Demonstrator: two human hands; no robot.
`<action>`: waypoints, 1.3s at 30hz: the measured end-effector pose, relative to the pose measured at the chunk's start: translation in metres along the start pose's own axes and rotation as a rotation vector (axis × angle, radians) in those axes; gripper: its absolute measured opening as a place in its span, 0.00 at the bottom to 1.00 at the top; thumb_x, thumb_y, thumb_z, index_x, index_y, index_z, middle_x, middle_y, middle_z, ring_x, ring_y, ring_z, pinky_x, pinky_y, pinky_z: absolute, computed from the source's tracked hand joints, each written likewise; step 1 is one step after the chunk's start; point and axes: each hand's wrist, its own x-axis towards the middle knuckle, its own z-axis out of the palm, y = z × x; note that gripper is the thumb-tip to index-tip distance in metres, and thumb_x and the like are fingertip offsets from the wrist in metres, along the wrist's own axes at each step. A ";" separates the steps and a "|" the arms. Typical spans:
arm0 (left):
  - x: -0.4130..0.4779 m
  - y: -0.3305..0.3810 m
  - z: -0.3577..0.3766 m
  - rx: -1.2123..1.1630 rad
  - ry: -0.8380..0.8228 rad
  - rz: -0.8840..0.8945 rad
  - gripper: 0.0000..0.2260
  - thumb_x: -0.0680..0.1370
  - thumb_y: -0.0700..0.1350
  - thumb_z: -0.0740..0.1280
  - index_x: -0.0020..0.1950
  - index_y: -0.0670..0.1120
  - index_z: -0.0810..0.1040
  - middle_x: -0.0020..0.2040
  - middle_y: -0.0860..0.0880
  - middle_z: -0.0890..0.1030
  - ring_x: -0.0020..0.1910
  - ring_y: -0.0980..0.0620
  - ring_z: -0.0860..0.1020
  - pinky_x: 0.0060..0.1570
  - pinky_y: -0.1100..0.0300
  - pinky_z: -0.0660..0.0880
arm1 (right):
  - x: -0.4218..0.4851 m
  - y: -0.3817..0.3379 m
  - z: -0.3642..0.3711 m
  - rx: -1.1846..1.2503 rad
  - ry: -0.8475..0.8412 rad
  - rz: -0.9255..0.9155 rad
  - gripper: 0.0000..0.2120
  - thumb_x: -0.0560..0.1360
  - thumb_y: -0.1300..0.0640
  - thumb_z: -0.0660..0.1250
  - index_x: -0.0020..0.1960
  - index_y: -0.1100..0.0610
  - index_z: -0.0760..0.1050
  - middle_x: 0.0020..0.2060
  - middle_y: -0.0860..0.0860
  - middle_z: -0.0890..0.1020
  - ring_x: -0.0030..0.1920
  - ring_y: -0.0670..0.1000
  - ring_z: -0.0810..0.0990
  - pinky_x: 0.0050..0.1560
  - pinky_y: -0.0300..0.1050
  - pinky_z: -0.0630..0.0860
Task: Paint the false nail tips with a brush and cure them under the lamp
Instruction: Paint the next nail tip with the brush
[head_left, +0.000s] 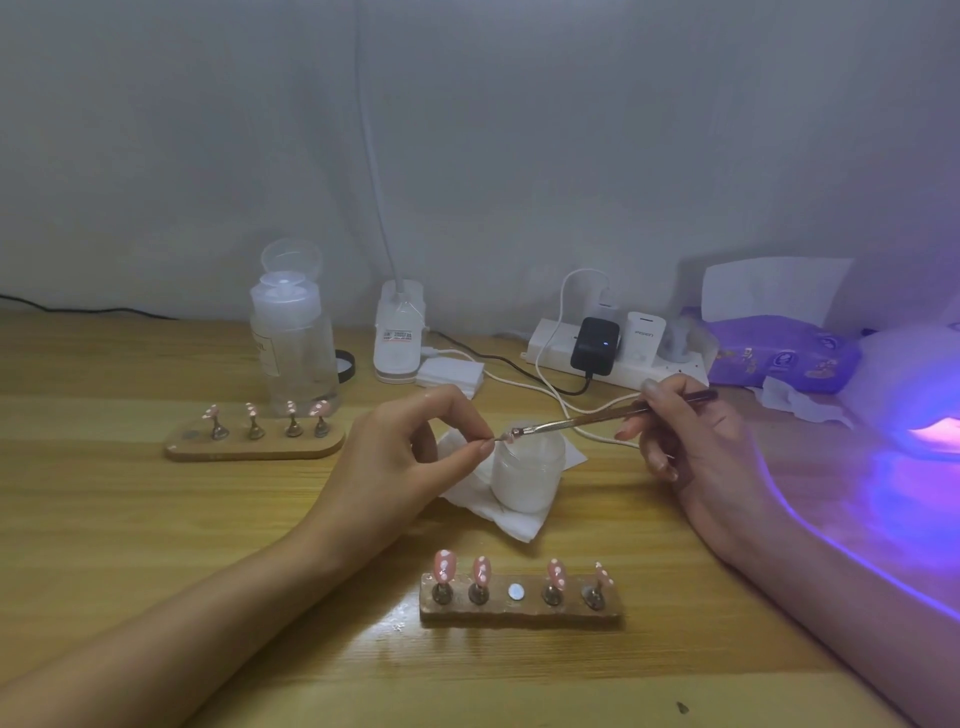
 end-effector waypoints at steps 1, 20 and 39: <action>0.000 0.000 0.000 0.005 0.001 0.004 0.04 0.75 0.46 0.73 0.43 0.54 0.81 0.30 0.60 0.76 0.28 0.58 0.69 0.29 0.70 0.66 | 0.000 0.000 0.000 0.013 0.000 -0.009 0.09 0.72 0.50 0.68 0.35 0.50 0.75 0.31 0.55 0.83 0.22 0.45 0.69 0.22 0.33 0.64; 0.000 0.001 0.000 0.062 -0.001 0.032 0.02 0.75 0.47 0.72 0.44 0.54 0.81 0.38 0.63 0.78 0.32 0.57 0.71 0.33 0.71 0.69 | 0.001 0.002 -0.002 0.013 -0.042 -0.009 0.08 0.73 0.49 0.67 0.38 0.51 0.77 0.33 0.56 0.84 0.22 0.46 0.71 0.22 0.34 0.65; -0.001 -0.001 0.001 0.050 0.017 0.048 0.04 0.74 0.43 0.74 0.44 0.53 0.82 0.36 0.57 0.77 0.30 0.57 0.68 0.33 0.70 0.66 | -0.001 0.002 -0.001 -0.026 -0.044 -0.003 0.08 0.72 0.48 0.67 0.38 0.51 0.77 0.33 0.56 0.84 0.25 0.46 0.74 0.23 0.34 0.65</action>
